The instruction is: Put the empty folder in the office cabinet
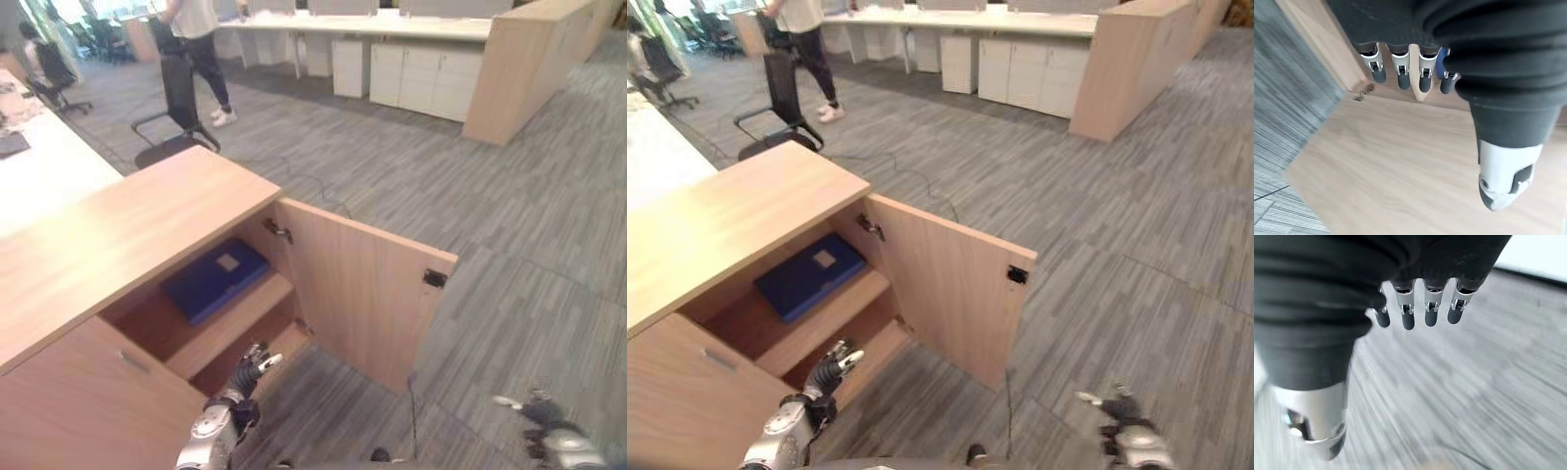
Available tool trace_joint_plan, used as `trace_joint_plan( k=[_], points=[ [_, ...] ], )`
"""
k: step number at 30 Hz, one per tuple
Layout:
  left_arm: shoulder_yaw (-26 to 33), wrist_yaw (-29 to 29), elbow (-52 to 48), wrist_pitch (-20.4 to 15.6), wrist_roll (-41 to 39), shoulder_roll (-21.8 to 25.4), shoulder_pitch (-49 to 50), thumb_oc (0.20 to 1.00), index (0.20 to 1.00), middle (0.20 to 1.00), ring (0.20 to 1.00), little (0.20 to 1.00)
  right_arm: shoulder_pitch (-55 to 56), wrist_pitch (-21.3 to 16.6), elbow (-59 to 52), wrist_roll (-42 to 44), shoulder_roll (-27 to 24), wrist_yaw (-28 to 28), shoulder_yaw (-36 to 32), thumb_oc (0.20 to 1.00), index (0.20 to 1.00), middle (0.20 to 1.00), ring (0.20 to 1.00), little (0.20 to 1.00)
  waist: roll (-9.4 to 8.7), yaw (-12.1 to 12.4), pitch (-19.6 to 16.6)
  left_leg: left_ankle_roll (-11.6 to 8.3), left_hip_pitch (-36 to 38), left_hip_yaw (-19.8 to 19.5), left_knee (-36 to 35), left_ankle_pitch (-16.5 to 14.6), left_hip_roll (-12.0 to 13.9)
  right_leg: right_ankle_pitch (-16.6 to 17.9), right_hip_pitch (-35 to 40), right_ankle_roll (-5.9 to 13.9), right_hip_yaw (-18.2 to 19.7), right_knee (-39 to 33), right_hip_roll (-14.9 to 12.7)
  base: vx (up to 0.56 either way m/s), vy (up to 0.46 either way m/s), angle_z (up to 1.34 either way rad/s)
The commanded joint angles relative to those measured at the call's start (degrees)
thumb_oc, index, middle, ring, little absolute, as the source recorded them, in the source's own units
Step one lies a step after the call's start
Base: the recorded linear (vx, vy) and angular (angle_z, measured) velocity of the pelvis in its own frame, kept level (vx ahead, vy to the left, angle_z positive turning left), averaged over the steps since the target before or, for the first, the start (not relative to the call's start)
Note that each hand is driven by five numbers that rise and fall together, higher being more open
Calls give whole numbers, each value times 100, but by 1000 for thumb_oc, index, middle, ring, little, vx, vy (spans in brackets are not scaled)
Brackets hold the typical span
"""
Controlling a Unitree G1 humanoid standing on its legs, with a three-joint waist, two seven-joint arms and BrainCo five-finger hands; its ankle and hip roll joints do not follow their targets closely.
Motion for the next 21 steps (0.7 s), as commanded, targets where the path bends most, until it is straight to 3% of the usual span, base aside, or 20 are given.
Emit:
trace_joint_plan(
  k=[1,13,21],
  points=[
    [-9,-191,-425,-180,-113,251,-95,1000,1000,1000,1000,1000,-1089,-168,344,464,-426,-87,-94,1000,1000,1000,1000,1000,-168,208,249,-167,699,97,-44,442,-22,63,986,819,180,-622,-737,14,22,37],
    [-311,-350,-500,-99,-85,403,112,1000,1000,1000,1000,1000,-2927,-166,592,642,-852,-67,682,1000,1000,1000,1000,1000,-209,494,97,-93,936,67,-410,404,-121,146,1082,921,104,-713,-777,1,29,13],
    [-392,-359,-587,-36,-83,446,253,1000,1000,1000,1000,1000,-3735,-160,469,699,-317,-53,1211,1000,1000,1000,1000,1000,-217,687,52,-61,878,-23,-539,439,-188,203,1088,957,-12,-800,-817,-4,11,1]
  ],
)
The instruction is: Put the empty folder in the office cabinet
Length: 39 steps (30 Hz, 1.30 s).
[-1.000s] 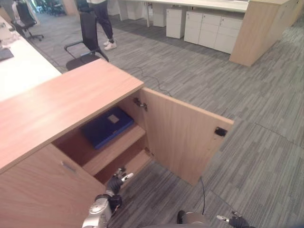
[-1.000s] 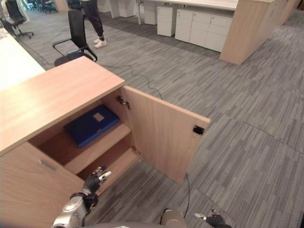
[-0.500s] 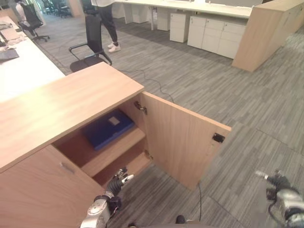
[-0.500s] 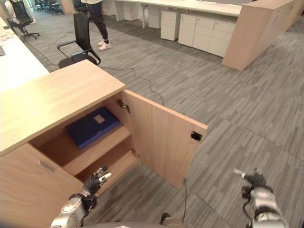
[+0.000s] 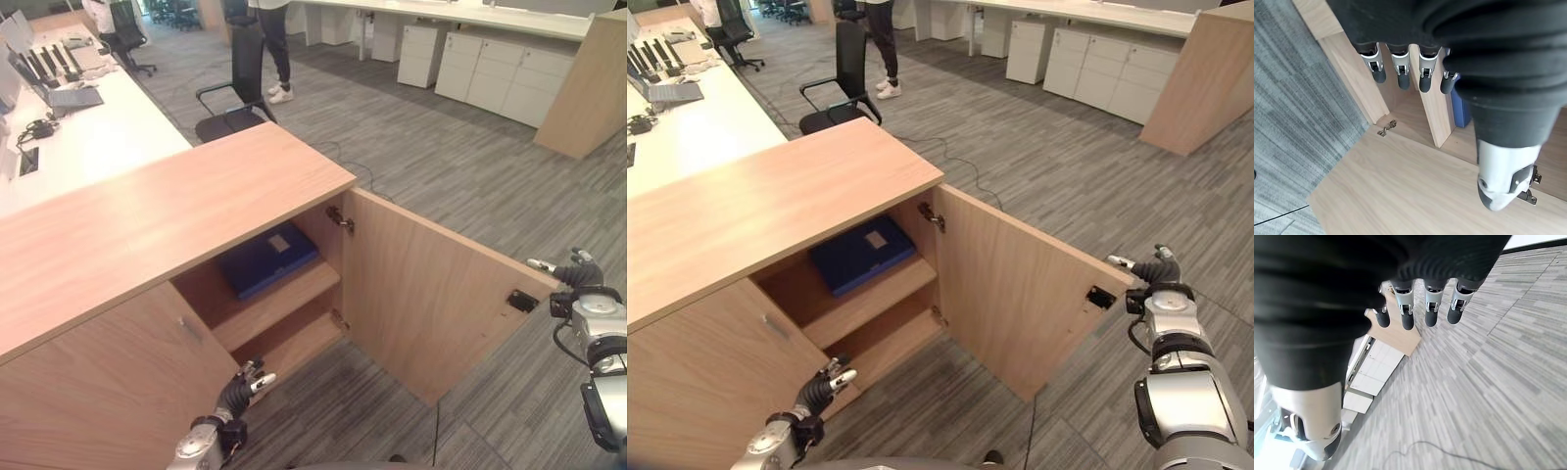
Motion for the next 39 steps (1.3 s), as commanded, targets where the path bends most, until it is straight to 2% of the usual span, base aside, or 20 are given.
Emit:
trace_joint_plan(
  k=[1,6,10,16,17,23,30,33,35,37,39],
  points=[
    [-141,-76,-321,-190,-81,254,-201,1000,1000,1000,1000,1000,-780,-272,23,270,517,-30,379,1000,1000,1000,1000,1000,-398,171,-85,-138,-188,-58,138,110,130,-465,369,514,71,101,-347,-24,20,4],
    [-85,-39,-256,-183,-48,228,-141,1000,1000,1000,1000,1000,-521,-263,-214,229,1134,77,532,1000,1000,1000,1000,1000,-360,223,-71,-121,-251,-144,96,121,73,-454,365,509,12,76,-362,-12,23,10],
    [0,19,-237,-194,-40,216,-123,1000,1000,1000,1000,1000,-192,-281,-462,252,1442,119,558,1000,1000,1000,1000,1000,-344,199,-71,-115,-244,-153,72,117,66,-440,352,509,14,56,-369,0,0,0],
    [198,126,-167,-238,-13,98,-109,1000,1000,1000,1000,1000,839,-330,-1264,145,1952,302,671,1000,1000,1000,1000,1000,-327,85,-54,-115,-210,-54,68,87,73,-405,293,513,74,45,-367,-2,-2,-1],
    [294,134,-183,-247,29,66,-97,1000,1000,1000,1000,1000,1282,-340,-1651,27,2042,401,703,1000,1000,1000,1000,1000,-328,37,-52,-116,-206,-24,68,84,74,-404,283,515,95,45,-366,0,0,0],
    [550,197,-113,-282,190,-22,-121,1000,1000,1000,1000,1000,2461,-372,-2931,-320,2234,697,800,1000,1000,1000,1000,1000,-339,-74,-32,-133,-205,-18,68,86,88,-416,276,523,88,45,-372,1,-5,0],
    [729,286,-9,-320,282,-96,-178,1000,1000,1000,1000,1000,3330,-392,-4001,-601,2326,987,919,1000,1000,1000,1000,1000,-358,-115,1,-167,-269,-93,68,138,113,-451,286,510,15,45,-368,-1,-19,6],
    [746,294,77,-336,300,-142,-185,1000,1000,1000,1000,1000,3487,-415,-4243,-870,2325,1123,1171,1000,1000,1000,1000,1000,-359,-69,16,-202,-305,-181,68,172,135,-483,314,486,-58,56,-351,14,-40,19],
    [716,318,129,-355,350,-124,-192,1000,1000,1000,1000,1000,3329,-475,-4361,-1033,2337,1162,1480,1000,1000,1000,1000,1000,-359,62,95,-242,-414,-333,118,227,178,-530,318,475,-189,64,-334,-38,-46,23],
    [637,389,204,-355,307,-109,-354,1000,1000,1000,1000,1000,3016,-509,-4352,-906,2413,1035,1599,1000,1000,1000,1000,1000,-398,247,257,-385,-861,-531,383,342,185,-529,258,464,-441,64,-415,-172,-8,52],
    [566,432,209,-340,245,-153,-429,1000,1000,1000,1000,1000,2830,-532,-4386,-813,2434,891,1571,1000,1000,1000,1000,1000,-427,320,324,-414,-1292,-300,903,353,289,-569,294,458,-781,45,-528,-120,38,85]
  ],
)
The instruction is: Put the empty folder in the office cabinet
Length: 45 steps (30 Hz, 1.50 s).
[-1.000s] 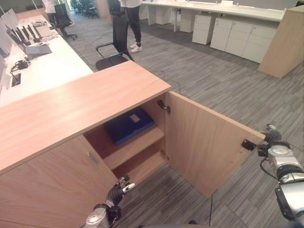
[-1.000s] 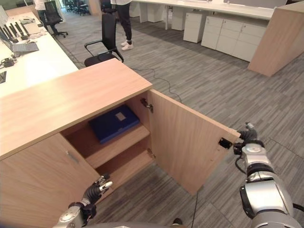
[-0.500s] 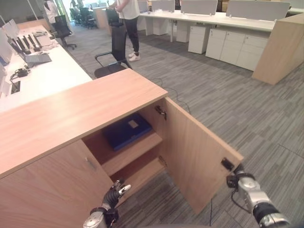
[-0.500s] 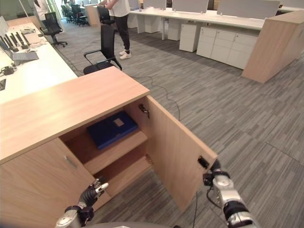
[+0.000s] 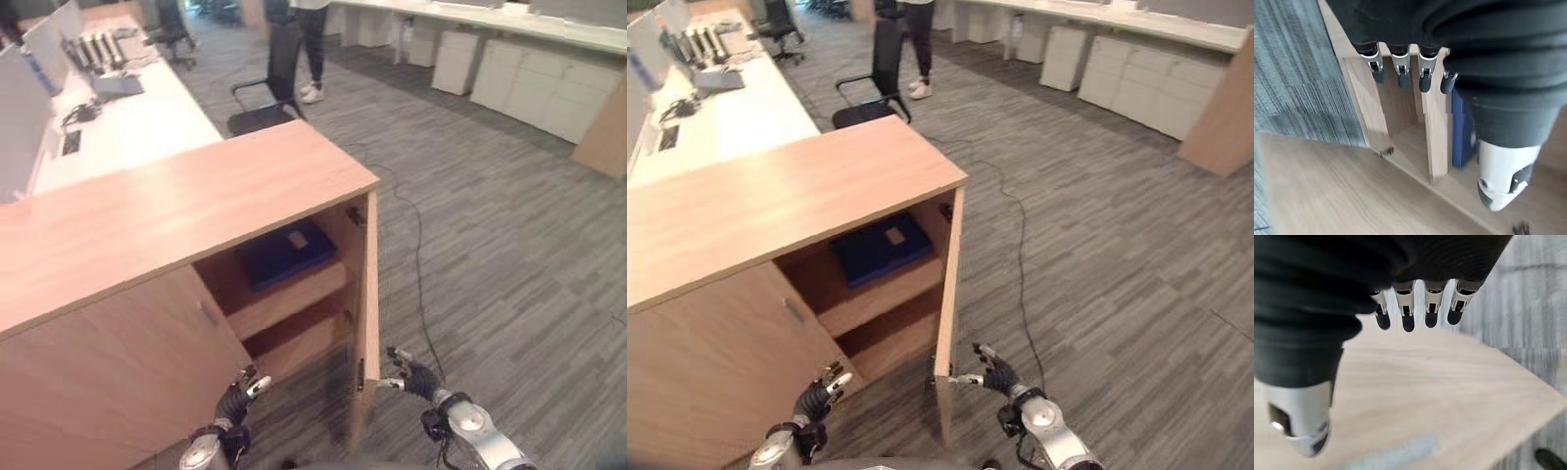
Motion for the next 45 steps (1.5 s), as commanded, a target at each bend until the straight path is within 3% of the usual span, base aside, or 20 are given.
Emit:
trace_joint_plan(
  k=[1,3,4,7,11,12,13,14,15,16,17,18,19,20,21,22,26,33,38,45],
  points=[
    [-139,69,-102,-253,10,307,-493,1000,1000,1000,1000,1000,-695,-420,-297,156,262,-286,-161,1000,1000,1000,1000,1000,-399,86,244,-247,-549,1038,735,103,413,-523,473,504,-68,36,-581,-53,50,130],
    [-234,37,-113,-194,21,288,-515,1000,1000,1000,1000,1000,-931,-392,-140,266,289,-526,-328,1000,1000,1000,1000,1000,-383,35,174,-117,-652,2105,918,183,684,-572,572,507,-430,36,-589,46,62,158],
    [-274,-15,-226,-158,8,354,-419,1000,1000,1000,1000,1000,-1184,-357,32,399,318,-695,-500,1000,1000,1000,1000,1000,-370,146,100,-74,-674,2276,882,160,623,-595,694,488,-481,37,-553,157,87,168],
    [-303,-63,-329,-131,43,467,-274,1000,1000,1000,1000,1000,-1416,-331,297,543,351,-838,-781,1000,1000,1000,1000,1000,-392,270,46,34,-574,1985,726,38,438,-598,834,490,-611,153,-608,102,83,78],
    [-436,-245,-515,-48,37,737,-296,1000,1000,1000,1000,1000,-2066,-313,1119,828,250,-1115,-1211,1000,1000,1000,1000,1000,-526,538,75,335,-554,1724,631,-149,108,-617,530,670,-688,1318,-936,70,128,55],
    [-451,-277,-555,-47,5,827,-330,1000,1000,1000,1000,1000,-2261,-316,1291,909,182,-1171,-1299,1000,1000,1000,1000,1000,-547,567,127,418,-515,1646,636,-240,30,-484,338,797,-594,1740,-1073,86,155,60],
    [-472,-276,-628,-69,-34,940,-316,1000,1000,1000,1000,1000,-2688,-299,1682,1046,129,-1243,-1385,1000,1000,1000,1000,1000,-496,608,253,543,-444,1558,682,-356,-20,47,-31,1017,-399,2568,-1347,60,114,52],
    [-468,-276,-628,-68,-35,939,-325,1000,1000,1000,1000,1000,-2707,-307,1700,1051,128,-1239,-1384,1000,1000,1000,1000,1000,-503,620,260,548,-447,1574,688,-361,-26,39,-55,1019,-377,2593,-1361,44,65,53],
    [-529,-263,-578,-70,-53,1061,-403,1000,1000,1000,1000,1000,-3004,-298,2030,1208,32,-1283,-1479,1000,1000,1000,1000,1000,-377,670,389,605,-419,1389,706,-346,87,312,-440,1027,-97,3295,-1298,0,-1,52],
    [-531,-263,-574,-71,-54,1058,-416,1000,1000,1000,1000,1000,-3017,-303,2041,1211,26,-1278,-1482,1000,1000,1000,1000,1000,-363,683,367,606,-450,1396,699,-323,106,353,-468,1027,-92,3260,-1271,151,19,39],
    [-614,-241,-580,-101,-142,1078,-498,1000,1000,1000,1000,1000,-3150,-309,2357,1436,-218,-1325,-1586,1000,1000,1000,1000,1000,-377,604,395,565,-261,1019,468,-325,-6,-25,-579,1027,417,3062,-1035,138,28,49],
    [-616,-240,-578,-102,-143,1072,-507,1000,1000,1000,1000,1000,-3164,-316,2370,1442,-227,-1319,-1585,1000,1000,1000,1000,1000,-357,600,389,564,-272,1011,448,-296,8,14,-573,1027,402,3017,-1011,321,-36,58],
    [-669,-273,-573,-116,-241,1110,-514,1000,1000,1000,1000,1000,-3311,-323,2667,1630,-483,-1348,-1631,1000,1000,1000,1000,1000,-398,505,401,487,-138,649,312,-319,-159,-468,-476,940,796,2218,-818,166,-59,90],
    [-668,-273,-572,-117,-242,1106,-522,1000,1000,1000,1000,1000,-3323,-328,2679,1635,-489,-1343,-1629,1000,1000,1000,1000,1000,-382,489,399,485,-154,630,308,-296,-148,-426,-459,935,771,2166,-800,319,-191,100],
    [-687,-235,-550,-116,-295,1211,-578,1000,1000,1000,1000,1000,-3528,-273,3078,1718,-813,-1332,-1572,1000,1000,1000,1000,1000,-468,422,393,380,-64,411,229,-390,-221,-366,-505,846,1063,1138,-816,223,-161,121],
    [-719,-306,-528,-157,-252,1238,-560,1000,1000,1000,1000,1000,-3580,-267,3186,1722,-946,-1312,-1645,1000,1000,1000,1000,1000,-515,385,361,351,7,262,173,-462,-273,-368,-308,839,1201,784,-782,219,-159,81],
    [-669,-405,-472,-124,-311,1170,-468,1000,1000,1000,1000,1000,-4001,-206,3800,1910,-1380,-1222,-1797,1000,1000,1000,1000,1000,-580,476,116,272,159,101,-59,-390,-271,-148,55,821,992,379,-706,202,-143,75],
    [-779,-455,-622,-77,-292,1083,-301,1000,1000,1000,1000,1000,-4150,-131,4274,1991,-1828,-1170,-1919,1000,1000,1000,1000,1000,-518,538,9,128,307,-209,-232,-339,-184,-248,443,746,676,92,-577,83,-81,28],
    [-774,-424,-591,-79,-261,983,-264,1000,1000,1000,1000,1000,-3888,-222,4119,2109,-1640,-1148,-1956,1000,1000,1000,1000,1000,-453,480,-28,53,355,-244,-272,-313,-96,-319,486,694,633,36,-490,26,-51,15],
    [-513,-170,-535,-184,-52,800,-192,1000,1000,1000,1000,1000,-2136,-410,2899,1981,-420,-1032,-1992,1000,1000,1000,1000,1000,-356,238,-23,21,434,-110,-303,-311,-12,-363,427,633,776,36,-429,1,-17,-2]
  ],
)
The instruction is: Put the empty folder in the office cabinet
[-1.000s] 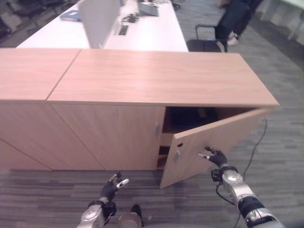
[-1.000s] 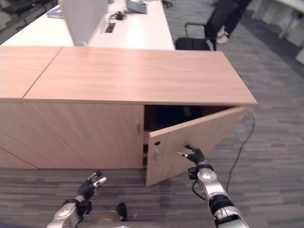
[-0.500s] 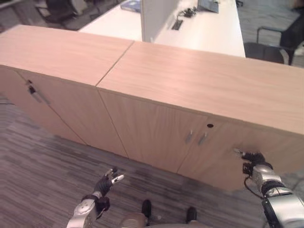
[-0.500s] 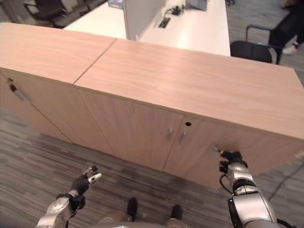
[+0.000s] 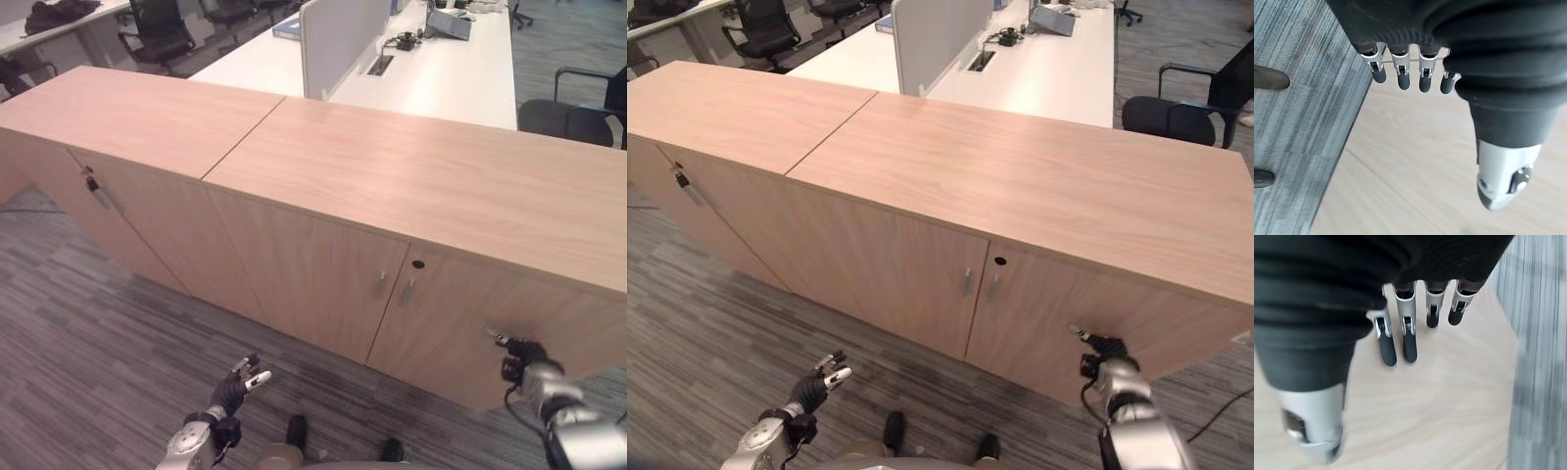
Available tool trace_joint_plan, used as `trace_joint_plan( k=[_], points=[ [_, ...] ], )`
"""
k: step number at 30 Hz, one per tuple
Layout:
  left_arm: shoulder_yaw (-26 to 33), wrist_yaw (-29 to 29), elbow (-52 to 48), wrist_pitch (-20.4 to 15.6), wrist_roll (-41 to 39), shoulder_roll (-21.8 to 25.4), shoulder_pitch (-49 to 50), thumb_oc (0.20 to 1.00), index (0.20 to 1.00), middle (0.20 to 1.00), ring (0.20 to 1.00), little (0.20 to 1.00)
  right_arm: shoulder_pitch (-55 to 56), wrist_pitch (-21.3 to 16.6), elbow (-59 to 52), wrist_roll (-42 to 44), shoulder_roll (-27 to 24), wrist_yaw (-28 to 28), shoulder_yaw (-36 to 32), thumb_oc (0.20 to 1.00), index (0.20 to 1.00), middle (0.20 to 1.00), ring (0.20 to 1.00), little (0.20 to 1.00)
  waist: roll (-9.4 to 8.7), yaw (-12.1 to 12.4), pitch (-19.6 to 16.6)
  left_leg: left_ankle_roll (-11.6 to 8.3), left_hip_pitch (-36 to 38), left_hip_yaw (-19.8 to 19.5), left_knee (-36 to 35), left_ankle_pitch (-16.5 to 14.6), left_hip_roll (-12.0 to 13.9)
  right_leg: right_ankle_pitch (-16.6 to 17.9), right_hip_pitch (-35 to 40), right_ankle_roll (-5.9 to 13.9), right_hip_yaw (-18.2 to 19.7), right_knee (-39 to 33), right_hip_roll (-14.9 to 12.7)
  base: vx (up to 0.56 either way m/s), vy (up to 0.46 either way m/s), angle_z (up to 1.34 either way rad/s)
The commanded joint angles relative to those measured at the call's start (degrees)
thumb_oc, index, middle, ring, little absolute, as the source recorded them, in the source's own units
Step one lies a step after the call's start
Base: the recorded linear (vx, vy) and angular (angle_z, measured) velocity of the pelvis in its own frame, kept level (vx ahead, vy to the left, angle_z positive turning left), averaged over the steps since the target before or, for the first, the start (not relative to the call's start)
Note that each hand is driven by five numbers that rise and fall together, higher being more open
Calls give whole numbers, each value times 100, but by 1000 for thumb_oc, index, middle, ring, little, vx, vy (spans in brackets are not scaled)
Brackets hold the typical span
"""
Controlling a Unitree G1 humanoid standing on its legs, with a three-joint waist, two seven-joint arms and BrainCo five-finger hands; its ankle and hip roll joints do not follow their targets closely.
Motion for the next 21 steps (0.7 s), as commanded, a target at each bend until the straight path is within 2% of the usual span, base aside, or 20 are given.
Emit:
trace_joint_plan(
  k=[1,5,8,15,21],
  points=[
    [240,220,-61,-305,231,98,-230,1000,1000,1000,1000,1000,-145,-627,-776,-266,530,231,42,1000,1000,1000,1000,1000,-244,35,120,-249,804,-7,-172,-261,353,-330,665,438,-15,45,-218,1,-23,17],
    [466,313,16,-309,460,-43,-179,1000,1000,1000,1000,1000,1030,-542,-1271,-722,1022,423,144,1000,1000,1000,1000,1000,-205,-178,98,-263,858,62,-178,-266,391,-341,647,411,53,45,-201,-2,-15,-7],
    [554,352,26,-313,548,-104,-119,1000,1000,1000,1000,1000,1403,-479,-1360,-999,1179,532,255,1000,1000,1000,1000,1000,-185,-297,87,-272,893,163,-178,-264,426,-327,610,408,126,45,-195,-9,-8,-13],
    [580,491,297,-352,747,-211,-164,1000,1000,1000,1000,1000,1565,-436,-1379,-1731,1139,601,657,1000,1000,1000,1000,1000,-205,-478,93,-279,989,539,-178,-276,486,-241,461,420,405,45,-173,-27,17,-35],
    [486,547,335,-370,804,-234,-262,1000,1000,1000,1000,1000,1540,-437,-1419,-1786,1085,596,677,1000,1000,1000,1000,1000,-227,-586,71,-266,1075,624,-168,-305,494,-222,500,415,465,45,-175,-20,36,-9]
  ],
)
